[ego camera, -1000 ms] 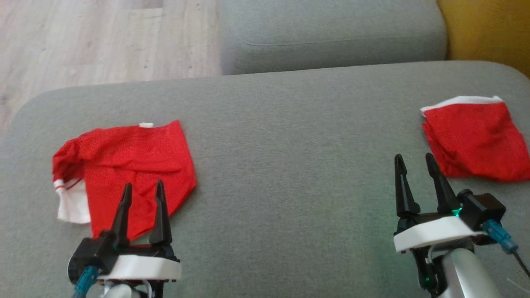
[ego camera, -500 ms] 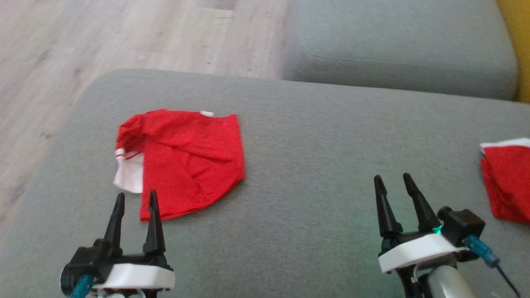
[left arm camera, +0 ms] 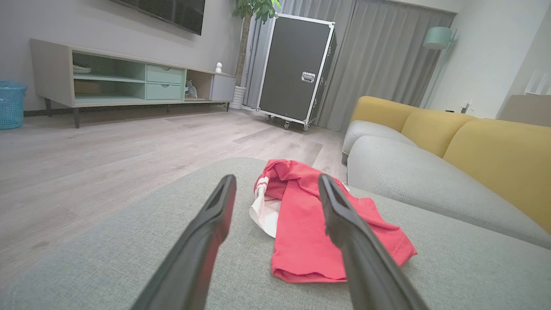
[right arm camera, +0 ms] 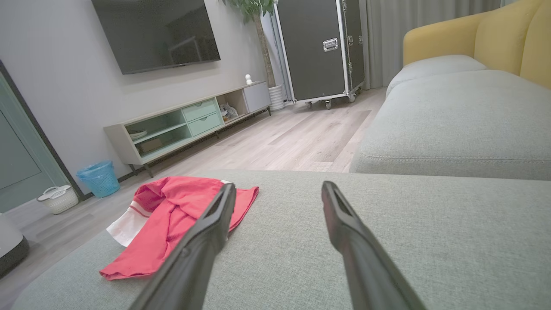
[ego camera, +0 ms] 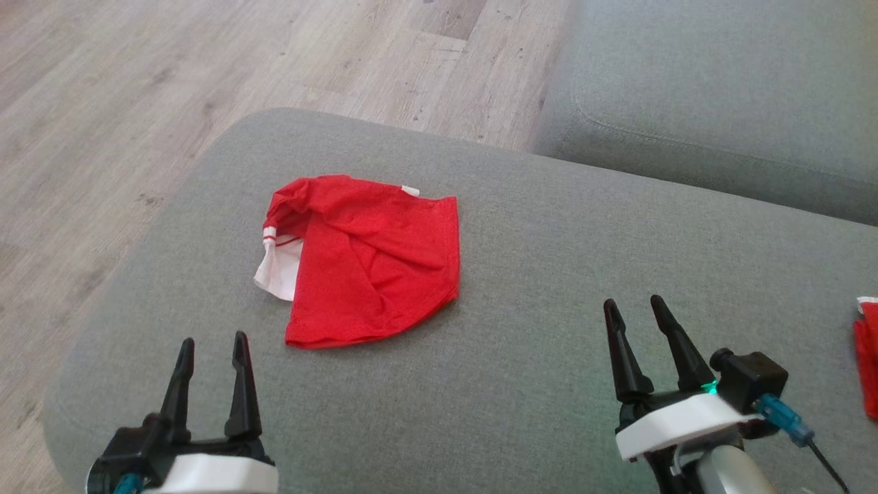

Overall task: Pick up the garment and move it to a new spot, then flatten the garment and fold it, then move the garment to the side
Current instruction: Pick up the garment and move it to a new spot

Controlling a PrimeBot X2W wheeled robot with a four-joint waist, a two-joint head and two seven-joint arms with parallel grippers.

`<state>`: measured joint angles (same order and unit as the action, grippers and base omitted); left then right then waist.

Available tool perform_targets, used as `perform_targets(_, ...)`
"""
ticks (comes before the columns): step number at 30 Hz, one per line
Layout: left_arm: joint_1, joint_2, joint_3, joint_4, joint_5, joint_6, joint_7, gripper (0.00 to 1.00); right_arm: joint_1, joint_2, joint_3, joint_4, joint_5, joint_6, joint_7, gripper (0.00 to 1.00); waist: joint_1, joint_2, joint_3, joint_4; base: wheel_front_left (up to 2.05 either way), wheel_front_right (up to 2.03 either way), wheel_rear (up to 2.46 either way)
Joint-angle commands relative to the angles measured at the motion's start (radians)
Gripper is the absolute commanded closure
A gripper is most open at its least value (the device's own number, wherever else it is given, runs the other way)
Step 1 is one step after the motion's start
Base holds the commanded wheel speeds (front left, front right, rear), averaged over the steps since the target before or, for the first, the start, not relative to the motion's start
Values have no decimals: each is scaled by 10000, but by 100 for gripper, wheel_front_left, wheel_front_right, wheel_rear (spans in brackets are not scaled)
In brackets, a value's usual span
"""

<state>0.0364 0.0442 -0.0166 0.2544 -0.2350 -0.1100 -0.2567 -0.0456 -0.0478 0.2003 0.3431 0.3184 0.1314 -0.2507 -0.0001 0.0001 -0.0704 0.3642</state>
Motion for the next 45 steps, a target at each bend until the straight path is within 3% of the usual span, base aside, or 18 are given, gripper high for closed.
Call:
perform_targets(1,-341,60,380,-353,145,-68,-51,0,-117,-24,264,-250,72,-7,-110,0,1,-1,12,-28,0,0,0)
perform_targets(7,-653,147,104,-295,173,-157,-51,0,-272,-24,209,-189,34,-7,-110,0,1,-1,370,-349,0,0,0)
perform_targets(11,-1616,577,-596,39,29,-195,205,0,-397,-24,175,-242,-112,-7,-110,0,1,-1,845,-646,0,0,0)
perform_targets(16,-3707,1447,-2424,373,-731,-203,1928,0,-751,-24,-100,-411,-455,-7,-110,0,1,-1,1753,-1044,0,0,0)
perform_targets(19,-5116,1665,-3236,600,-2589,-204,3601,0,-956,-24,-304,-573,-576,-7,-110,0,1,-1,2339,-1285,0,0,0)
perform_targets(21,-6141,2122,-3749,711,-3513,-205,4873,0,-1104,-24,-271,-715,-704,-7,-111,0,1,-1,2775,-1486,0,0,0)
perform_targets(27,-8584,3341,-4839,1489,-4567,-206,7115,0,-1707,-24,-371,-1144,-718,-7,-111,0,1,-1,3869,-2235,0,0,0)
perform_targets(45,-11146,4883,-7006,3294,-5480,-206,9557,0,-2781,-24,-172,-1895,-85,-7,-111,0,1,-1,5534,-3907,0,0,0)
